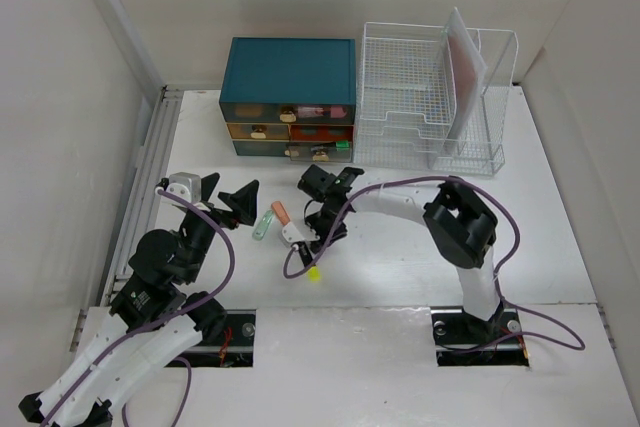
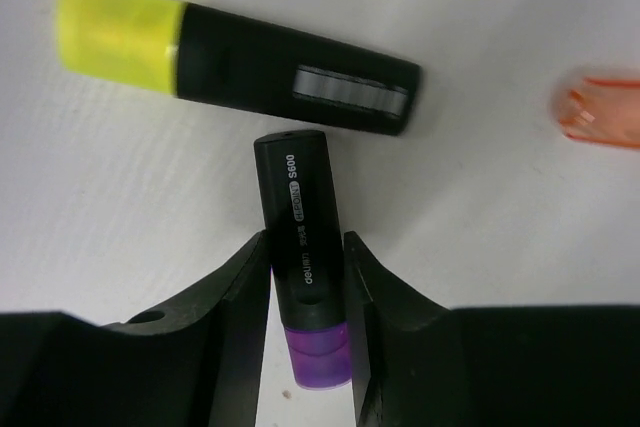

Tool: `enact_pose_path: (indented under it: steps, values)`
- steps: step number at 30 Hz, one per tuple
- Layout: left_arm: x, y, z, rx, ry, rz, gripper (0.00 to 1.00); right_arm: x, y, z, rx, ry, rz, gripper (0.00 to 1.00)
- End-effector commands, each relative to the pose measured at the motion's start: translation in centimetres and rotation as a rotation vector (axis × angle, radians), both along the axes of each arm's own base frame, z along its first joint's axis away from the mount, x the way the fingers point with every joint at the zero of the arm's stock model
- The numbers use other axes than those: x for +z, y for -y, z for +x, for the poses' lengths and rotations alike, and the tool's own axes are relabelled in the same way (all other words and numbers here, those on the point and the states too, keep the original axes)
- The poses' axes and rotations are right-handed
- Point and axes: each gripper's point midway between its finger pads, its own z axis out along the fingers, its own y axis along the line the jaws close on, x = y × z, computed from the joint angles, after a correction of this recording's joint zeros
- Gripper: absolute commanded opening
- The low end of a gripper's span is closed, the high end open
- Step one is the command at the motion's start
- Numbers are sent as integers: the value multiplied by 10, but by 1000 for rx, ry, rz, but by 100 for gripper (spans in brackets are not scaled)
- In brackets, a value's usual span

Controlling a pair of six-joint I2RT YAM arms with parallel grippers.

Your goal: Organize the desk

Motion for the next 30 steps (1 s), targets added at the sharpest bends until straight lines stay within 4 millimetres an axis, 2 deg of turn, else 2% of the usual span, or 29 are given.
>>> enact_pose_path:
  steps: [1, 3, 4, 5, 7, 8, 9, 10, 13, 16, 17, 18, 20, 21, 22, 23, 27, 29, 30]
  values:
    - [10, -2, -1, -2, 40, -18, 84, 70, -35, 36, -126, 171, 164, 18]
    - [10, -2, -1, -2, 40, -18, 84, 106, -50, 56, -211, 249, 257, 18]
    - [10, -2, -1, -2, 40, -18, 84, 125, -53, 63, -243, 292, 299, 18]
    - [10, -2, -1, -2, 40, -18, 84, 135, -50, 75, -289, 352, 306, 18]
    - [10, -2, -1, -2, 40, -18, 84, 167, -60, 95, -369, 433, 399, 18]
    - [10, -2, -1, -2, 40, -18, 84, 179, -53, 110, -426, 489, 410, 18]
    - [10, -2, -1, -2, 40, -18, 84, 184, -53, 116, -454, 516, 426, 18]
    - [10, -2, -1, -2, 40, -18, 84, 203, -54, 128, -503, 553, 482, 18]
    - [10, -2, -1, -2, 40, -18, 84, 224, -45, 154, -618, 666, 519, 18]
    - [10, -2, -1, -2, 40, -18, 84, 238, -31, 173, -705, 758, 522, 18]
    - [10, -2, -1, -2, 40, -18, 84, 239, -32, 177, -719, 772, 525, 18]
    - [10, -2, -1, -2, 40, -18, 84, 233, -26, 187, -748, 793, 496, 18]
    - [10, -2, -1, -2, 40, -18, 84, 240, -18, 203, -792, 825, 495, 19]
    - [10, -2, -1, -2, 40, -18, 84, 236, -17, 211, -808, 835, 488, 19]
    - [10, -2, -1, -2, 40, -18, 84, 231, -7, 220, -834, 849, 465, 19]
    - [10, -2, -1, -2, 40, -18, 84, 240, -9, 222, -840, 857, 489, 21]
    - [10, -2, -1, -2, 40, -18, 84, 232, 2, 239, -871, 864, 463, 24]
    - [10, -2, -1, -2, 40, -18, 84, 227, 0, 239, -863, 855, 459, 26]
    - [10, -2, -1, -2, 40, -18, 84, 231, 4, 244, -875, 861, 463, 30]
